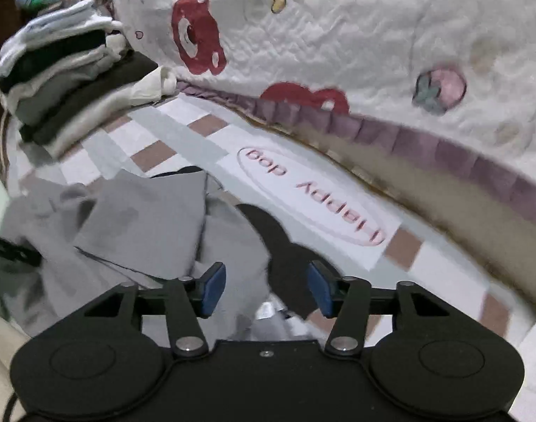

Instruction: Fold clothes

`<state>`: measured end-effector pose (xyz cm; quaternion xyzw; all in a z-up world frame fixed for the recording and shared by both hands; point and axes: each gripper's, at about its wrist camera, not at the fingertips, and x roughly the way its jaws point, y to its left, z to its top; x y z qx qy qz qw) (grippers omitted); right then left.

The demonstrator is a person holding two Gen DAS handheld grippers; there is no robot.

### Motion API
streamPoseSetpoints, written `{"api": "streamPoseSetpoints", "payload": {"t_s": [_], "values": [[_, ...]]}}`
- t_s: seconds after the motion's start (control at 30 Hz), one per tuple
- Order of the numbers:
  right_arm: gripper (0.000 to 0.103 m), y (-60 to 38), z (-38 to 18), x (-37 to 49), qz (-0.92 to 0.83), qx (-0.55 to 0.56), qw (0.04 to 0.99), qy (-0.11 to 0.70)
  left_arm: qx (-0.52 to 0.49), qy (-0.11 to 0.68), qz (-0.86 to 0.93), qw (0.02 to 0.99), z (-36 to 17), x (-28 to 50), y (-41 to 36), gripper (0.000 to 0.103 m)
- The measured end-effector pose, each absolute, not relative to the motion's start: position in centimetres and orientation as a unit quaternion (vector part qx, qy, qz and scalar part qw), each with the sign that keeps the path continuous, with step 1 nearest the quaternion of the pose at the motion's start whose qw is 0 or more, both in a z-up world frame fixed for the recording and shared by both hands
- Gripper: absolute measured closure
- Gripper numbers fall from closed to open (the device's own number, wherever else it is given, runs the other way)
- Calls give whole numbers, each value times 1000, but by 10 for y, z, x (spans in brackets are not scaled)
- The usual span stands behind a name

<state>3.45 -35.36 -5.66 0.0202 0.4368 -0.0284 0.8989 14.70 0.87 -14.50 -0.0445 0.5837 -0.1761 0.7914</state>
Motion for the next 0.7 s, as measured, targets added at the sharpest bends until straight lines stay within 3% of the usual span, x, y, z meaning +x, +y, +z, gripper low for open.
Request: {"api": "streamPoseSetpoints", "payload": {"t_s": [0.07, 0.1, 0.13, 0.17, 0.23, 0.53, 0.7], "values": [[46, -361, -67, 42, -27, 50, 889, 455, -27, 580, -180, 794, -144, 144, 4, 64], [47, -367, -71, 45, -45, 54, 883, 464, -10, 570, -180, 801, -141, 142, 1, 73], [47, -370, -76, 45, -74, 57, 878, 470, 13, 556, -180, 812, -136, 139, -2, 91], [50, -376, -81, 46, -106, 68, 867, 481, 36, 540, -179, 821, -131, 136, -6, 93], [63, -394, -89, 46, -128, 120, 853, 491, 55, 510, -181, 839, -118, 132, -6, 93], [62, -450, -114, 45, -99, 352, 802, 472, 43, 472, -174, 863, -98, 130, 5, 94], [61, -436, -123, 63, -76, 343, 805, 478, 56, 486, -184, 853, -106, 130, -3, 94]]}}
